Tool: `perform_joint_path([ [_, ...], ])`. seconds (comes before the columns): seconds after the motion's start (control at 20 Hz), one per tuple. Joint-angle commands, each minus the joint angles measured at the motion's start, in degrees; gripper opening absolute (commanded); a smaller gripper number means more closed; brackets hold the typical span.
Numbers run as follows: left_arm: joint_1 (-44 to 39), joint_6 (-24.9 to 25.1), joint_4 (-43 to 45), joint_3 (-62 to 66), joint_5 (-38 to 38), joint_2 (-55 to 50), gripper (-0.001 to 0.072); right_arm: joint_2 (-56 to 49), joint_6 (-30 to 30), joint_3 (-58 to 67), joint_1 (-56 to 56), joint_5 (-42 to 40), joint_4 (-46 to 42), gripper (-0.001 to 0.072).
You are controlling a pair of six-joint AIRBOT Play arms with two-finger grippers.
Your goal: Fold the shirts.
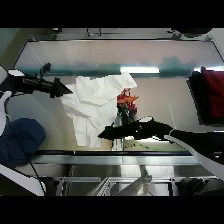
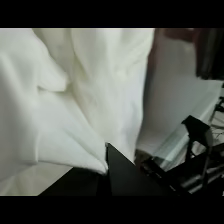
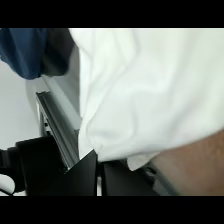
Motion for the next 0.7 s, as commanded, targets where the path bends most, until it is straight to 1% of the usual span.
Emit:
perform_joint_path([
  [0.0, 4.39, 1.77, -14.34, 0.04, -2.51, 6.82, 0.0017, 4.83, 2.19, 2.16, -5.79, 6.95, -5.77, 0.0014],
  [0.1, 7.58, 1.92, -21.49, 0.02, -4.33, 12.13, 0.0017, 11.91, 5.51, 2.19, -12.11, 8.61, -11.96, 0.0014],
  [0.15, 9.16, 1.9, -25.27, 0.02, -5.16, 14.88, 0.0017, 16.72, 6.67, 2.21, -16.09, 8.85, -13.49, 0.0015],
  [0.3, 12.0, 1.88, -35.76, 0.02, -6.69, 22.84, 0.0017, 31.06, 7.43, 5.16, -28.22, 9.29, -13.6, 0.0014],
  [0.45, 12.63, 3.28, -48.24, 0.02, -6.51, 30.67, 0.0018, 41.86, 10.36, 13.66, -39.41, 9.51, -13.6, 0.0014],
  [0.55, 12.63, 3.89, -56.3, 0.02, -5.6, 35.45, 0.0017, 46.31, 11.5, 21.0, -44.54, 9.92, -13.57, 0.0014],
  [0.6, 12.63, 5.38, -60.26, 0.02, -5.27, 37.81, 0.0017, 47.93, 11.89, 24.59, -46.23, 10.14, -13.6, 0.0014],
  [0.65, 12.66, 7.91, -64.02, 0.02, -5.25, 40.48, 0.0017, 49.37, 12.11, 28.11, -47.41, 10.12, -13.62, 0.0014],
])
